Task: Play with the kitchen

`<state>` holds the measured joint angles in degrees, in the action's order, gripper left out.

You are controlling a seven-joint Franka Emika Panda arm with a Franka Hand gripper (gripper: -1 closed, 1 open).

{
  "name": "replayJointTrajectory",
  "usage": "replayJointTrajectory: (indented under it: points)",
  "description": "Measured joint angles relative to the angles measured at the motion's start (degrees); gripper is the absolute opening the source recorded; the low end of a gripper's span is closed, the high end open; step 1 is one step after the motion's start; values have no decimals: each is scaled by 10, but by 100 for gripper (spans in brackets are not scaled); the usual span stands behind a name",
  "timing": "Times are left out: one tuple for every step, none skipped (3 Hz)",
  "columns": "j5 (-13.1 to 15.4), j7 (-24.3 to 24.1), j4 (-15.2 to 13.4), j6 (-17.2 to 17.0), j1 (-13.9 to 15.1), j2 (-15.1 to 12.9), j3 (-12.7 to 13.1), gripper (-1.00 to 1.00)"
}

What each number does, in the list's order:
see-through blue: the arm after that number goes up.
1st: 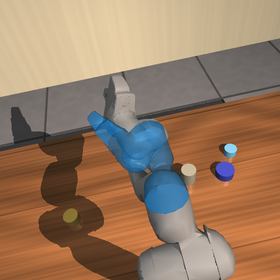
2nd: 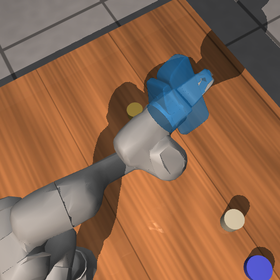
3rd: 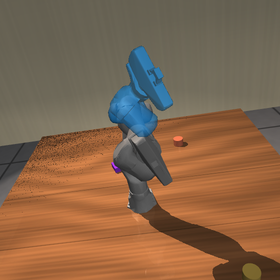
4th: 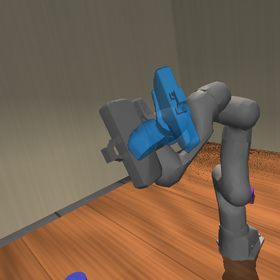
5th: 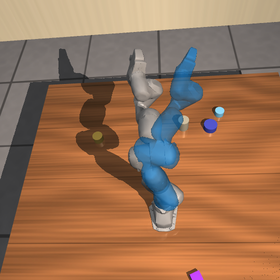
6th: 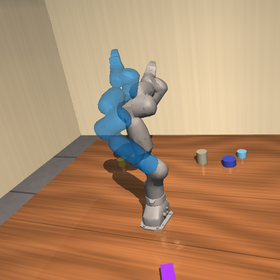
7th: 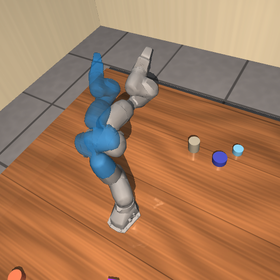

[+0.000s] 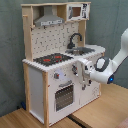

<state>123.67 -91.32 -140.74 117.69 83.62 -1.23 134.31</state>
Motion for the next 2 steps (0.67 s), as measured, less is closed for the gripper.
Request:
replayJointTrajectory:
  points:
    - [0, -2, 0, 1, 0, 0, 1, 100]
    - [-3, 7, -13, -23, -1, 17, 47, 100]
